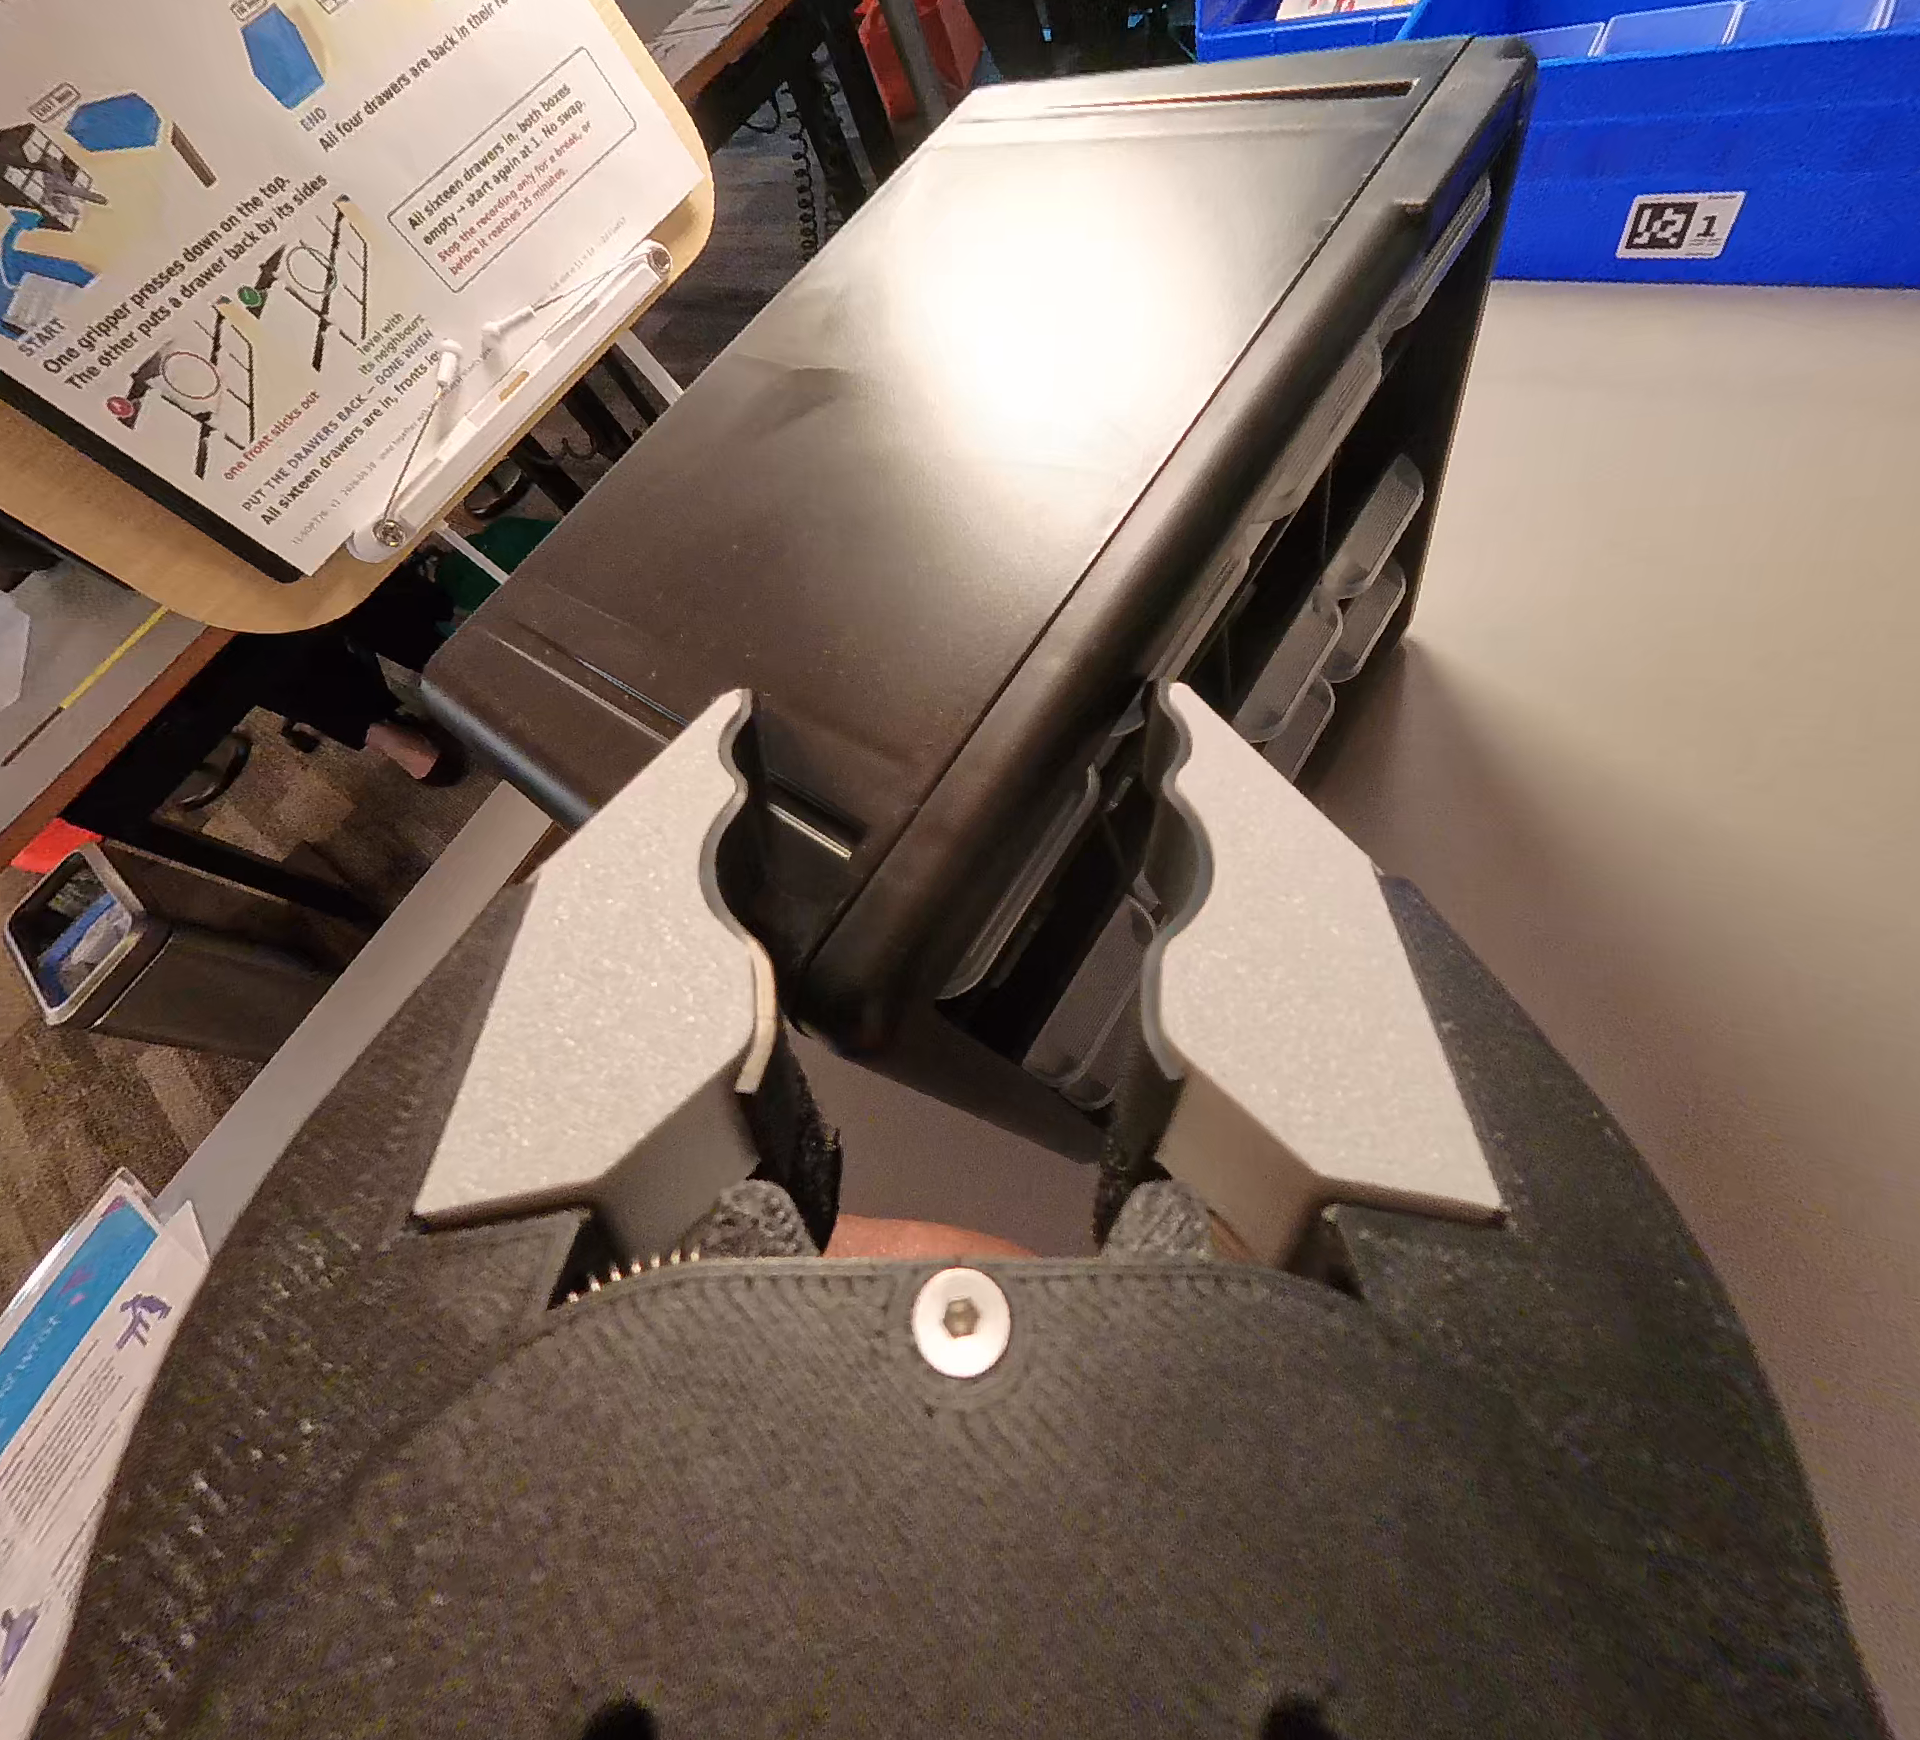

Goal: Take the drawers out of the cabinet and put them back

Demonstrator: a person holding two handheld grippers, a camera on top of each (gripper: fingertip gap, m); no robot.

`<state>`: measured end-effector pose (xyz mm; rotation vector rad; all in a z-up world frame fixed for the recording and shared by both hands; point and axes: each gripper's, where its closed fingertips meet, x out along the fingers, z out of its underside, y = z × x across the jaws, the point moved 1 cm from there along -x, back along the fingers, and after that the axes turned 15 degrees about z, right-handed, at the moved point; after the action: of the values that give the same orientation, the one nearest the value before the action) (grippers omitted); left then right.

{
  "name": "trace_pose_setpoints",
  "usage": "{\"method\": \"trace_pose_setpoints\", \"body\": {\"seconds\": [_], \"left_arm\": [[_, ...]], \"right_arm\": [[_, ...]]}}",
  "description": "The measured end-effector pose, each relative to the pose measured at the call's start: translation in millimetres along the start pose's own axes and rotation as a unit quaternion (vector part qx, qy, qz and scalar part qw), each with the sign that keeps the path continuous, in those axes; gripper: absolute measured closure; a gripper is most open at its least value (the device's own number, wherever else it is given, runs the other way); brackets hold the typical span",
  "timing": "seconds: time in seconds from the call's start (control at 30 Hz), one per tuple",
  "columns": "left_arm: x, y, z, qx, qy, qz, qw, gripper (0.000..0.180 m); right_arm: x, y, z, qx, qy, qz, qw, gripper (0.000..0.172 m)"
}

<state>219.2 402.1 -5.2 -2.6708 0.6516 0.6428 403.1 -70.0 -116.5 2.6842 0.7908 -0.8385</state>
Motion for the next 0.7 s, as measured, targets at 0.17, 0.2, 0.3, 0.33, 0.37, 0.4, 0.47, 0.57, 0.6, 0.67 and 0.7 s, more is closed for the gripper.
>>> {"method": "trace_pose_setpoints", "body": {"seconds": [0.17, 0.2, 0.3, 0.33, 0.37, 0.4, 0.47, 0.57, 0.6, 0.67, 0.7], "left_arm": [[-8, 4, -10, 0.002, 0.020, -0.004, 1.000, 0.110], [-11, 6, -14, 0.002, 0.028, -0.008, 1.000, 0.110], [-21, 13, -22, -0.005, 0.051, -0.025, 0.998, 0.110], [-24, 17, -22, -0.009, 0.054, -0.031, 0.998, 0.110], [-28, 21, -20, -0.012, 0.053, -0.037, 0.998, 0.110], [-32, 25, -17, -0.018, 0.053, -0.045, 0.997, 0.110], [-42, 39, -4, -0.040, 0.071, -0.059, 0.995, 0.110], [-52, 73, 37, -0.101, 0.107, -0.063, 0.987, 0.110], [-57, 85, 55, -0.125, 0.112, -0.073, 0.983, 0.110], [-71, 109, 90, -0.170, 0.109, -0.106, 0.974, 0.109], [-80, 119, 104, -0.186, 0.107, -0.127, 0.968, 0.109]], "right_arm": [[-32, -16, -6, 0.037, 0.078, -0.058, 0.995, 0.125], [-33, -19, -4, 0.036, 0.084, -0.059, 0.994, 0.123], [-30, -29, 5, 0.018, 0.094, -0.056, 0.994, 0.112], [-28, -33, 7, 0.012, 0.098, -0.054, 0.994, 0.110], [-26, -36, 9, 0.006, 0.099, -0.050, 0.994, 0.109], [-23, -37, 11, 0.001, 0.099, -0.045, 0.994, 0.108], [-14, -39, 13, -0.010, 0.101, -0.029, 0.994, 0.109], [-3, -41, 14, -0.010, 0.102, -0.019, 0.995, 0.112], [0, -41, 14, -0.009, 0.102, -0.015, 0.995, 0.115], [6, -41, 14, -0.009, 0.099, -0.009, 0.995, 0.122], [8, -42, 14, -0.007, 0.100, -0.013, 0.995, 0.125]]}}
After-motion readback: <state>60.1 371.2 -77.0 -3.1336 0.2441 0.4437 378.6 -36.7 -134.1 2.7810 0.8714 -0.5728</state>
